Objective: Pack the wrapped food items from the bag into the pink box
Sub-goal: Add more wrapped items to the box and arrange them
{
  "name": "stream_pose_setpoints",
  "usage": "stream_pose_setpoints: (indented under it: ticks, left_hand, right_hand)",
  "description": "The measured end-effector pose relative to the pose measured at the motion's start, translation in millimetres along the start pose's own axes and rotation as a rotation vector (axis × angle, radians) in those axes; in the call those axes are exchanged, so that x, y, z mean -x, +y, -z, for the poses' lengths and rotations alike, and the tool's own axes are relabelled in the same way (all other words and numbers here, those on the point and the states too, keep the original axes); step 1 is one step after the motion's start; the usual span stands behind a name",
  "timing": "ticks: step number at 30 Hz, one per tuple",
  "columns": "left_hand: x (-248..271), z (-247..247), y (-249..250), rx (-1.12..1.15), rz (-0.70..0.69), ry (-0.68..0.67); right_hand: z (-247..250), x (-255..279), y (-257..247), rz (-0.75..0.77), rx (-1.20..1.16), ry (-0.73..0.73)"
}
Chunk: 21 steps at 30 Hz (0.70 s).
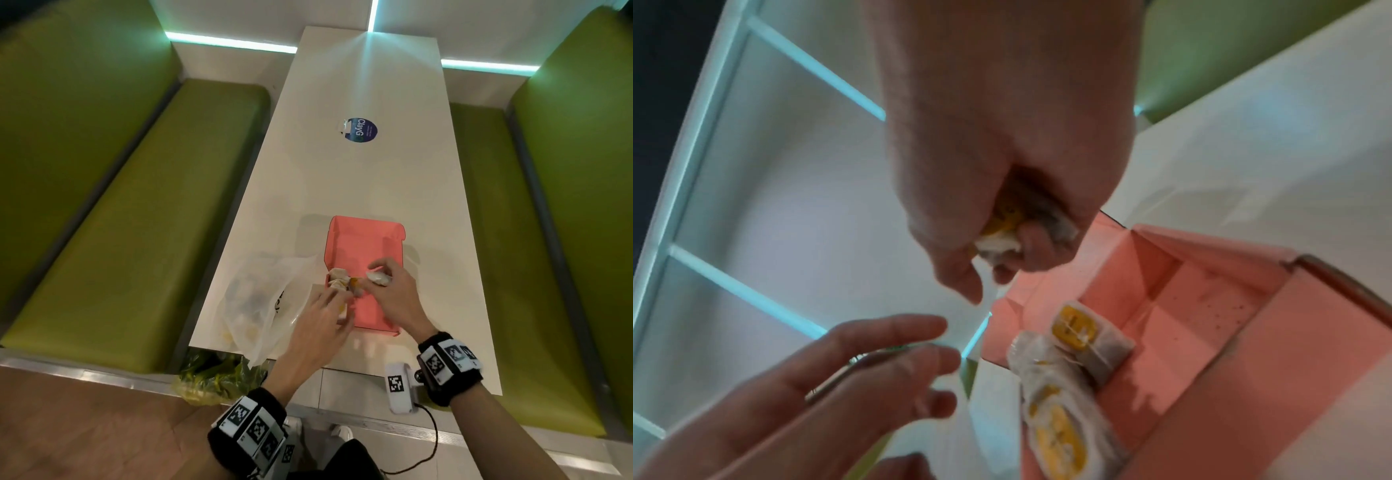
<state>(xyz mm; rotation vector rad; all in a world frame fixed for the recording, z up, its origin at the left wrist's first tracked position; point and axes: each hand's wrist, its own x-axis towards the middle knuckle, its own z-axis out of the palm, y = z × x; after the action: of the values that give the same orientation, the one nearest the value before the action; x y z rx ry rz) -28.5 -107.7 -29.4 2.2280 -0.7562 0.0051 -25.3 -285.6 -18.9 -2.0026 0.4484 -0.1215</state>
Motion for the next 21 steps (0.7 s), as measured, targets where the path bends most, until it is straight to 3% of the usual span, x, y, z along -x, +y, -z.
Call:
stream_pose_setpoints:
  ticks: [3,7,10,16,21]
  left_hand:
    - [-21.4,10.5,11.0,0.185,0.055,0.075]
    - [-44.8,18.7,20.7,0.095,-0.018,-0.085]
    - [-53.1,19.6,22.0,0.129,-0.033,-0.100]
    - [-55.1,29.3,24.8,0.536,0.235,0.071]
    - [-51.6,35.2,16.8,0.681,0.373,0.183]
  right_hand:
    - [3.9,8.4,-4.9,-0.050,-0.172,-0.147]
    - [7.9,15.5,-16.8,-0.003,-0.194,-0.219]
    - [14.2,18.4,-26.9,0.015,-0.207,-0.276]
    - [21.4,27.2,-18.6,-0.052,-0.216,-0.312]
    - [27.8,33.1,-16.6,-0.089,-0.243,-0.261]
